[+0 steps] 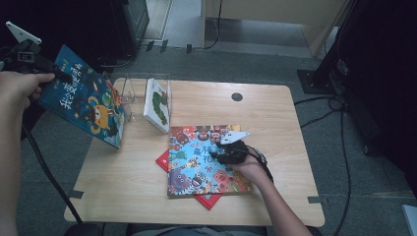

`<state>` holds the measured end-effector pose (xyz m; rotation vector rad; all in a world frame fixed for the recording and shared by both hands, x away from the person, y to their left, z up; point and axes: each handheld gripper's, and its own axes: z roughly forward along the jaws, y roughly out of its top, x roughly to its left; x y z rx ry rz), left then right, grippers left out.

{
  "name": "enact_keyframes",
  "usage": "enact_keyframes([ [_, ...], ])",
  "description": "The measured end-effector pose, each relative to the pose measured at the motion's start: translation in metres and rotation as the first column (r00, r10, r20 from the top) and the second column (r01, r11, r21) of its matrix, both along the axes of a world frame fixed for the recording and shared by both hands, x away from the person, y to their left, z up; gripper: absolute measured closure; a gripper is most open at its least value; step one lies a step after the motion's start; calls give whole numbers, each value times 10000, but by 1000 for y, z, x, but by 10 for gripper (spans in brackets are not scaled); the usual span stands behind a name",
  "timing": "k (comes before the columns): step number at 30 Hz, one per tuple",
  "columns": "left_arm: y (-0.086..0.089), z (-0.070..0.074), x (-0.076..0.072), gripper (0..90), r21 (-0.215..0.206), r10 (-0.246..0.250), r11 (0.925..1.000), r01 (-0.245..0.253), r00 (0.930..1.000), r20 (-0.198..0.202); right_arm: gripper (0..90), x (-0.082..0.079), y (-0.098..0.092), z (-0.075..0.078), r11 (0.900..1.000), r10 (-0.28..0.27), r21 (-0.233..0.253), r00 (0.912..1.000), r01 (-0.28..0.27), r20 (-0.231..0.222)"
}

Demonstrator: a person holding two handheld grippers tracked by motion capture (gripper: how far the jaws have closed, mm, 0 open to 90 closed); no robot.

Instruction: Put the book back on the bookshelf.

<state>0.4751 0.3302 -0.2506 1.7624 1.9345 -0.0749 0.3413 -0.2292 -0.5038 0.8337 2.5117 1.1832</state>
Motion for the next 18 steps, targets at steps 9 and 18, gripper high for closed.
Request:
enact_keyframes([
  [9, -4, -1, 17, 826, 104, -343, 9994, 343, 9994, 7, 494, -2, 1, 0, 9998, -200, -68, 9997, 201, 113],
  [18, -10, -5, 30, 823, -140, -484, 9987, 484, 9988, -22, 495, -3, 1, 0, 9998, -192, -83, 9997, 194, 154],
])
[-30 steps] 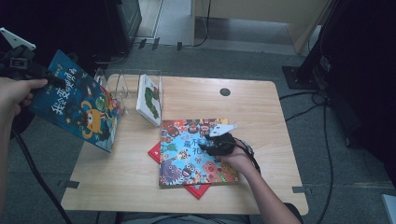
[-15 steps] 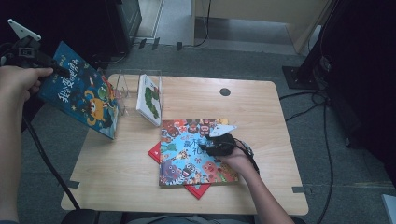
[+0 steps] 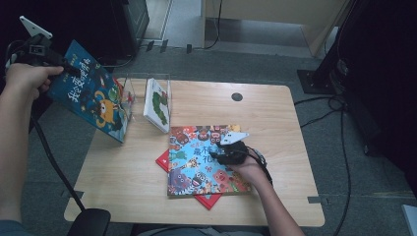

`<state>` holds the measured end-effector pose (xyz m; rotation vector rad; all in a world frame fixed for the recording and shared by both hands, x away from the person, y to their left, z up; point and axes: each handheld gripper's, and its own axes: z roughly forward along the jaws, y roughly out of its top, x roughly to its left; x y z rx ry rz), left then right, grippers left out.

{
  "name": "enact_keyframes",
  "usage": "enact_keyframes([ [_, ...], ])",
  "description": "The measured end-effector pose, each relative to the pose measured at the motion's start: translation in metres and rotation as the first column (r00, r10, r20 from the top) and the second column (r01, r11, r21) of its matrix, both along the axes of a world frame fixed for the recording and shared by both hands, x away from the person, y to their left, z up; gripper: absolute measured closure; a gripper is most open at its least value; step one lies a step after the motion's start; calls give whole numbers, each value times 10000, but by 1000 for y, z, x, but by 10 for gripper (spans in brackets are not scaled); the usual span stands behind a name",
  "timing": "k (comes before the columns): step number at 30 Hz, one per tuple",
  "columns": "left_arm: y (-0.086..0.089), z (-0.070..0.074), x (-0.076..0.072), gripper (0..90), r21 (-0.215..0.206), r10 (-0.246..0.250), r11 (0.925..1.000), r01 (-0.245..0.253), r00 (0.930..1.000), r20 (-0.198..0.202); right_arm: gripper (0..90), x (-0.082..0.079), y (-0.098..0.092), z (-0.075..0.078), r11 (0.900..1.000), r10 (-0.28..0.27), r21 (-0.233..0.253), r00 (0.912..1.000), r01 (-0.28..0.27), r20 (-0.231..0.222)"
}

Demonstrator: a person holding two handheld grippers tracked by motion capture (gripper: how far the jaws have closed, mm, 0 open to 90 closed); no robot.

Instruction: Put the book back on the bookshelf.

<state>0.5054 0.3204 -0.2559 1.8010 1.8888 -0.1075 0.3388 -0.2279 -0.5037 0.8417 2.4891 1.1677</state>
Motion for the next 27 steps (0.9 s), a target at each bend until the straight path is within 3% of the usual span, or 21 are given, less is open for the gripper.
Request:
enact_keyframes([
  [14, 3, -10, 4, 807, 20, 284, 9996, -285, 9996, 26, 504, -1, 0, 0, 10000, 45, -24, 10000, -45, 22],
  [20, 7, -9, 1, 586, -217, 297, 9993, -294, 9995, 126, 500, 0, 0, 0, 10000, 11, 45, 9999, -11, -100],
  [27, 9, -5, -5, 513, -395, 220, 9990, -208, 9993, 308, 503, 0, 0, 0, 10000, -50, 59, 9999, 51, -109],
])
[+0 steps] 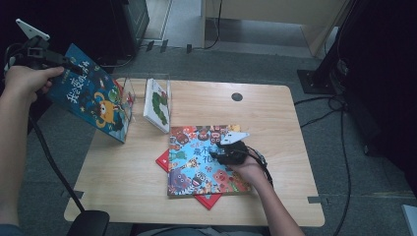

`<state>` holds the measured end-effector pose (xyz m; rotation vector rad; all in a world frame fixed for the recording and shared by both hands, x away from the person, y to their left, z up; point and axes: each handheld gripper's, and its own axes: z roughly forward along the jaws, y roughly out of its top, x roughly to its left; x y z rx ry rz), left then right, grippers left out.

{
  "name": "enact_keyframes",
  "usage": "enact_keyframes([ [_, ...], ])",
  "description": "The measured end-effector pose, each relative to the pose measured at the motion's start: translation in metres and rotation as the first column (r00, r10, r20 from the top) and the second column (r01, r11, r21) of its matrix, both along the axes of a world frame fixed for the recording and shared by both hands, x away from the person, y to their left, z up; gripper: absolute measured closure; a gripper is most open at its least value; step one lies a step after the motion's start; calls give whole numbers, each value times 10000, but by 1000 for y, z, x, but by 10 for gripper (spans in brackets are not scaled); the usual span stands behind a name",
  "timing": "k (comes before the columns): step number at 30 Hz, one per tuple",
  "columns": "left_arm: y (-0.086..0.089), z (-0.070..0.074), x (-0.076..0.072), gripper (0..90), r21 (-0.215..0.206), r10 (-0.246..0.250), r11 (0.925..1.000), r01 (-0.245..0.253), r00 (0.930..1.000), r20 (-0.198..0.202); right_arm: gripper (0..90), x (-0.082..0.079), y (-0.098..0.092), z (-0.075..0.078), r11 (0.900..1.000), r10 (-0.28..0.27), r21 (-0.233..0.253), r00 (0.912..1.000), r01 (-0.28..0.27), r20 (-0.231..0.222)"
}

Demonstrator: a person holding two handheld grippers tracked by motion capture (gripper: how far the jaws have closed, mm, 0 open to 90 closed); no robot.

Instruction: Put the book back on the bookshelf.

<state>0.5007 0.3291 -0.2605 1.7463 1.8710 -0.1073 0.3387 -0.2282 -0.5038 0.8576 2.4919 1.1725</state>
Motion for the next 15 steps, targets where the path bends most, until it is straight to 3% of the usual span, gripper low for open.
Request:
enact_keyframes([
  [9, 8, 20, -18, 484, -47, 112, 9999, -111, 9997, 216, 503, 1, 0, 0, 10000, 0, 46, 10000, 0, -43],
  [15, 8, 40, -36, 471, 361, 140, 9992, -151, 9995, 298, 504, 1, -1, 0, 10000, 6, 37, 10000, -6, -4],
])
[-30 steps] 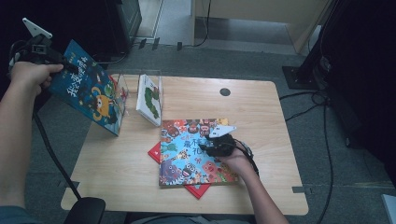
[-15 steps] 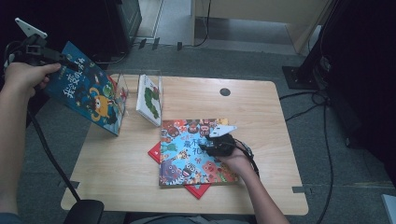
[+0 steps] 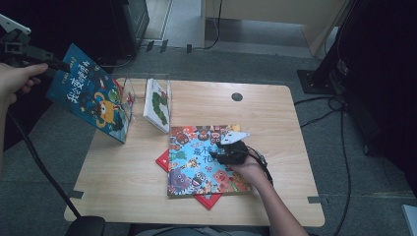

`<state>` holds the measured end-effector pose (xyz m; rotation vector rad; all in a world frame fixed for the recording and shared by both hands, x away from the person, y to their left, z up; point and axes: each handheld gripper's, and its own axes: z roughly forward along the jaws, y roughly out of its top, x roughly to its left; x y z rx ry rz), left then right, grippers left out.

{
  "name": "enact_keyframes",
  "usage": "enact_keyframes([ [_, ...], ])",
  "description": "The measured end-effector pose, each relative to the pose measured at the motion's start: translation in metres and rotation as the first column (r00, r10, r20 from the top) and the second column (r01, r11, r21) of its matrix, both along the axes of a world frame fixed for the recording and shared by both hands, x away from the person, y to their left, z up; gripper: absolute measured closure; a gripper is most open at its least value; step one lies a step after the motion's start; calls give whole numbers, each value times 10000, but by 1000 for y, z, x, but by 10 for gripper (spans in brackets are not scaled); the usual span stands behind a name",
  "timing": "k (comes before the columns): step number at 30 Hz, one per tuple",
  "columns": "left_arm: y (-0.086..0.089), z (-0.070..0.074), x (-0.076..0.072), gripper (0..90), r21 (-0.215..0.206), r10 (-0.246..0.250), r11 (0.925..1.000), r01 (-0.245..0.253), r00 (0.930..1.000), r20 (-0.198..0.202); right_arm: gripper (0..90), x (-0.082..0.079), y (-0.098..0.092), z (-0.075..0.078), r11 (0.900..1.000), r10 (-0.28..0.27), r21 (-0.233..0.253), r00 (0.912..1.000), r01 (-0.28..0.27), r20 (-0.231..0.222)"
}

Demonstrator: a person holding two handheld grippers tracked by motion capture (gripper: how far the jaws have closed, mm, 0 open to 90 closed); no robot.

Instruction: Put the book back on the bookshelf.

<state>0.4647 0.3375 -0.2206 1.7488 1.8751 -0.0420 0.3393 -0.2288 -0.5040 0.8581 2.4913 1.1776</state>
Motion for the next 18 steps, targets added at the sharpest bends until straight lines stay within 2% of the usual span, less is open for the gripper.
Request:
enact_keyframes([
  [2, 0, 7, -5, 468, 233, -63, 9997, 61, 10000, 56, 505, -1, 0, 0, 10000, -33, 6, 10000, 33, -23],
  [5, 0, 18, -13, 476, 41, -32, 10000, 30, 9995, 313, 504, -1, 0, 0, 10000, -43, 7, 10000, 43, -19],
  [8, -6, 22, -20, 475, 126, -192, 9997, 187, 9990, 411, 504, -1, 0, 0, 10000, -47, -2, 10000, 47, -17],
  [10, -14, 21, -25, 473, 299, -401, 9988, 388, 9983, 434, 501, -1, 0, 0, 10000, -64, 1, 10000, 64, -30],
  [14, -28, 13, -31, 470, 37, -588, 9983, 587, 9971, 493, 492, -2, -1, 0, 10000, -71, 3, 10000, 71, -38],
  [17, -40, 8, -35, 471, 378, -771, 9965, 747, 9948, 667, 488, -3, -5, -1, 9999, 22, 107, 10000, -22, 47],
  [18, -45, 5, -37, 471, 252, -858, 9961, 843, 9941, 663, 488, -4, -7, -3, 9997, 90, 218, 9999, -92, 92],
])
